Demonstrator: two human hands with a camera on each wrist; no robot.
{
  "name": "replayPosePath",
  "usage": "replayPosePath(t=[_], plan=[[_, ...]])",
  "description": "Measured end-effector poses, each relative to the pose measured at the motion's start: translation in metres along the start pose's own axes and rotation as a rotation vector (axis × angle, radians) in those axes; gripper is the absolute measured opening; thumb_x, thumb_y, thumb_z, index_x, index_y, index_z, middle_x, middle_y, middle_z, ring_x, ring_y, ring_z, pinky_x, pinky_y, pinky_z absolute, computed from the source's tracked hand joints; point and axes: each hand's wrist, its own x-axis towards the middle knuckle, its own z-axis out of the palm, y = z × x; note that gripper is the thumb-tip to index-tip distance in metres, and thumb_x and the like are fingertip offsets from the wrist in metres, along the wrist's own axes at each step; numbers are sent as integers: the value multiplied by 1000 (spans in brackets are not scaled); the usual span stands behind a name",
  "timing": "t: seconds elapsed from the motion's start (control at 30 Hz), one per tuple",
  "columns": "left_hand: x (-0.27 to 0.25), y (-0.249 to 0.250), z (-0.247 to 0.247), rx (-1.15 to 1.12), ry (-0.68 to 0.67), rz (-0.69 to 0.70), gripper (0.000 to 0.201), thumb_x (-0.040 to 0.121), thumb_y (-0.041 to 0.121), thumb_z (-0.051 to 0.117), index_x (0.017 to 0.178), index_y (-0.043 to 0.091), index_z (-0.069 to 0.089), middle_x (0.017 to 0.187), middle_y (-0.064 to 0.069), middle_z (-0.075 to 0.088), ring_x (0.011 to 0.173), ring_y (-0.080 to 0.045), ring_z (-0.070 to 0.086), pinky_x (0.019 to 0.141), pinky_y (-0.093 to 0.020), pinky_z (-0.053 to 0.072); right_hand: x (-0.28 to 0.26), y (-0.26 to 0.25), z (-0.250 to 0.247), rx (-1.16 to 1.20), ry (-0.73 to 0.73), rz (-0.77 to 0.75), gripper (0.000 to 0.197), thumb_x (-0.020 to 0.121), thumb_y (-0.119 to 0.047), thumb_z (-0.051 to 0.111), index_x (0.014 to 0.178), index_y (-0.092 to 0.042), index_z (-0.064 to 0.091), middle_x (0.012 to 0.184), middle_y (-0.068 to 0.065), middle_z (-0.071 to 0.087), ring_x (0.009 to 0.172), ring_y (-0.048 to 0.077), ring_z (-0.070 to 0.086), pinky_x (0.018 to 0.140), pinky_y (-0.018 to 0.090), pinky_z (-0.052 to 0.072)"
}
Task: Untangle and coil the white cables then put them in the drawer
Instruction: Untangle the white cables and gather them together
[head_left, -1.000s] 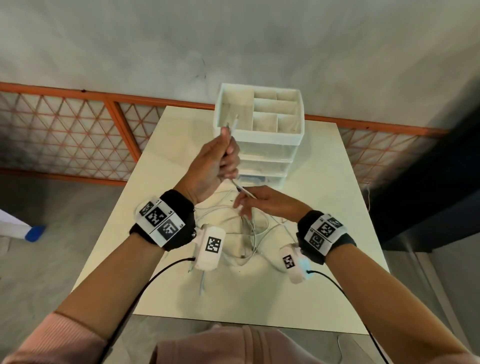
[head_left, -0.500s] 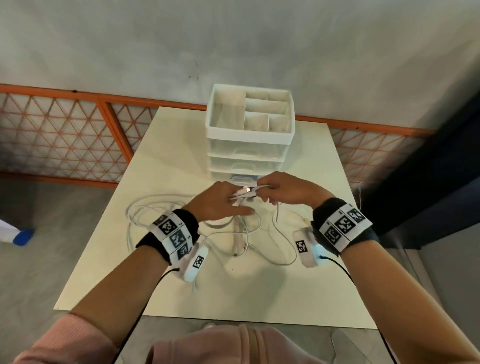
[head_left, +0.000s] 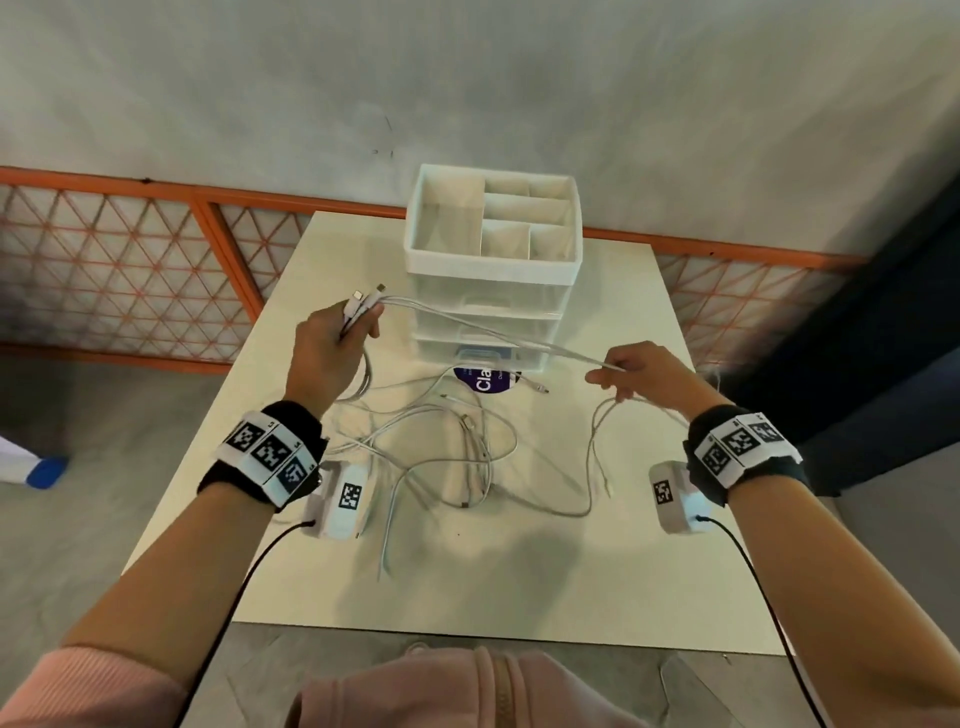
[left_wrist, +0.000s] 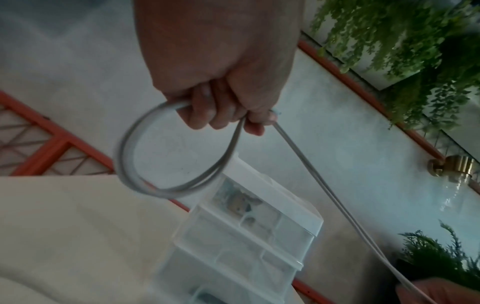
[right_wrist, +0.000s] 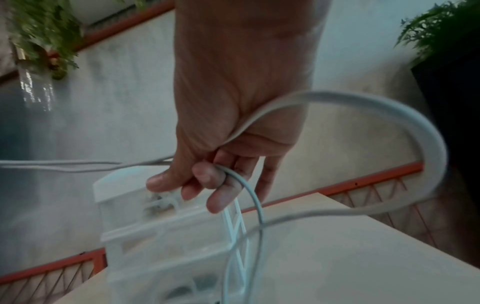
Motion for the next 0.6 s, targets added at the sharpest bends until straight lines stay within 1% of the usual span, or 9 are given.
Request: replayPosePath(t=[0.1, 0.17, 0.23, 0.3, 0.33, 0.4, 0.47, 0.53, 0.6], plan=[[-5, -7, 6, 2, 54, -61, 36, 96, 28, 53, 66, 9, 57, 47, -1, 40, 47, 0, 48, 48, -12, 32, 7, -9, -19, -95, 89, 27, 38, 72, -42, 77, 71, -7, 65, 54, 7, 60, 45, 10, 54, 56, 22, 41], [-8, -10, 7, 11, 63, -85, 36, 96, 29, 53, 67, 7, 58, 46, 1, 39, 46, 0, 48, 47, -12, 32, 10, -16, -29, -149, 155, 28, 46, 67, -49, 78, 64, -7, 61, 52, 5, 54, 47, 14, 48, 53, 25, 39], [-9, -9, 5, 16, 52, -85, 36, 95, 30, 54, 67, 8, 60, 47, 2, 42, 45, -4, 48, 48, -12, 33, 13, -20, -34, -193, 298, -23, 52, 67, -55, 75, 56, -10, 52, 50, 2, 47, 48, 15, 41, 50, 26, 35], [-10, -7, 3, 20, 18, -69, 35, 95, 30, 55, 68, 8, 62, 49, 2, 45, 47, -2, 50, 50, -11, 34, 14, -20, -33, -194, 444, -90, 52, 69, -55, 74, 57, -11, 48, 49, -1, 43, 48, 14, 38, 48, 27, 32], [-10, -6, 2, 24, -1, -66, 34, 94, 30, 56, 68, 9, 64, 50, 2, 47, 49, 1, 50, 51, -11, 34, 14, -19, -30, -181, 467, -113, 51, 70, -53, 74, 59, -10, 49, 50, -1, 43, 49, 14, 39, 49, 27, 32], [-10, -8, 1, 36, -32, -84, 32, 92, 32, 58, 70, 11, 66, 53, 0, 49, 51, -4, 50, 53, -14, 34, 16, -12, -16, -188, 366, -106, 47, 69, -49, 77, 64, -9, 52, 54, -1, 47, 55, 17, 43, 55, 30, 37], [-12, -11, -1, 54, -70, -110, 30, 91, 34, 59, 72, 13, 67, 61, -4, 56, 60, -14, 50, 59, -23, 33, 19, -2, 6, -217, 170, -31, 43, 66, -45, 81, 70, -13, 52, 63, -1, 54, 66, 21, 52, 63, 32, 42], [-15, -15, -1, 89, -120, -116, 30, 90, 36, 60, 72, 14, 68, 70, -5, 62, 68, -21, 53, 63, -27, 34, 18, 8, 30, -198, 8, 20, 43, 63, -40, 85, 82, -15, 55, 78, 1, 61, 80, 24, 59, 76, 37, 48], [-18, -18, 0, 124, -152, -120, 31, 90, 38, 60, 72, 14, 69, 70, -8, 65, 66, -23, 55, 62, -28, 35, 17, 11, 55, -190, -51, -32, 53, 61, -36, 86, 99, -13, 57, 94, 1, 57, 91, 20, 54, 89, 38, 46]])
